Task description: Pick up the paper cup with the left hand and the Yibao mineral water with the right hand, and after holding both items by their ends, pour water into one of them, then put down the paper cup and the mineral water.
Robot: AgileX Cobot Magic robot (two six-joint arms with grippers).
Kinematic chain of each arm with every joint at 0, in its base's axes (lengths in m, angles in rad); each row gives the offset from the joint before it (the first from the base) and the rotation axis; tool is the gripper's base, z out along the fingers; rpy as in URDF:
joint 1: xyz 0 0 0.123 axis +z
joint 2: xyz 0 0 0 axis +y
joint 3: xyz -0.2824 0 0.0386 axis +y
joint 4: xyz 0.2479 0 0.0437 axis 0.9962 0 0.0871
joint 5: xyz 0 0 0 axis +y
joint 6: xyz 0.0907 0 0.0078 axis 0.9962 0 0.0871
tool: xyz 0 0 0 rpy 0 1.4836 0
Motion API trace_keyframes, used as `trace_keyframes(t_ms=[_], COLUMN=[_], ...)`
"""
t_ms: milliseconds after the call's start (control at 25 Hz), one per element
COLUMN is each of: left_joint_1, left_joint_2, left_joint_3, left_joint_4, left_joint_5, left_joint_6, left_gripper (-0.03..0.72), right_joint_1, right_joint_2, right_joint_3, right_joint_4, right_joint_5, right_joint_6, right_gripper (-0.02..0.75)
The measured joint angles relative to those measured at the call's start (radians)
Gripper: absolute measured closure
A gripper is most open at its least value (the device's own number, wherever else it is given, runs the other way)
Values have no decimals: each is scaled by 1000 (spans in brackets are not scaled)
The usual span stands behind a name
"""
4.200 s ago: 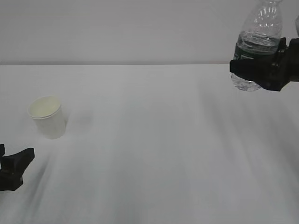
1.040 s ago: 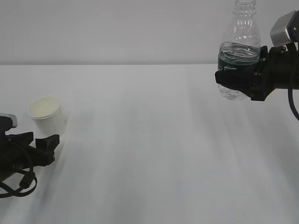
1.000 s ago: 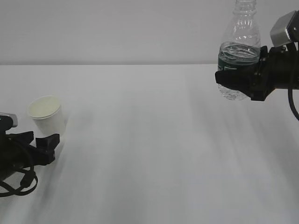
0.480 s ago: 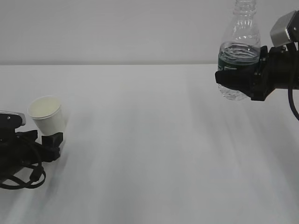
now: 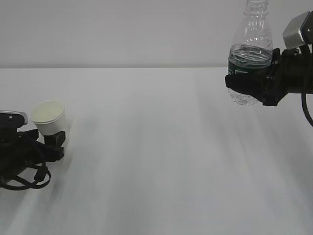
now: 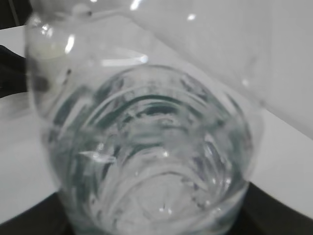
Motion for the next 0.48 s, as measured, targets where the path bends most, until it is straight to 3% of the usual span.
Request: trace_keyframes(t_ms=[480], left_joint_1=[0], left_joint_2=[12], left_joint_3=[-23], left_joint_4=[-22], left_joint_5=[0], left_joint_6=[22], left_gripper=[169], right_joint_1=[0], right_joint_2=[0], right_joint_3=[0], right_joint_4=[0], right_joint_5=[0], right_joint_6=[0], right_gripper=[303])
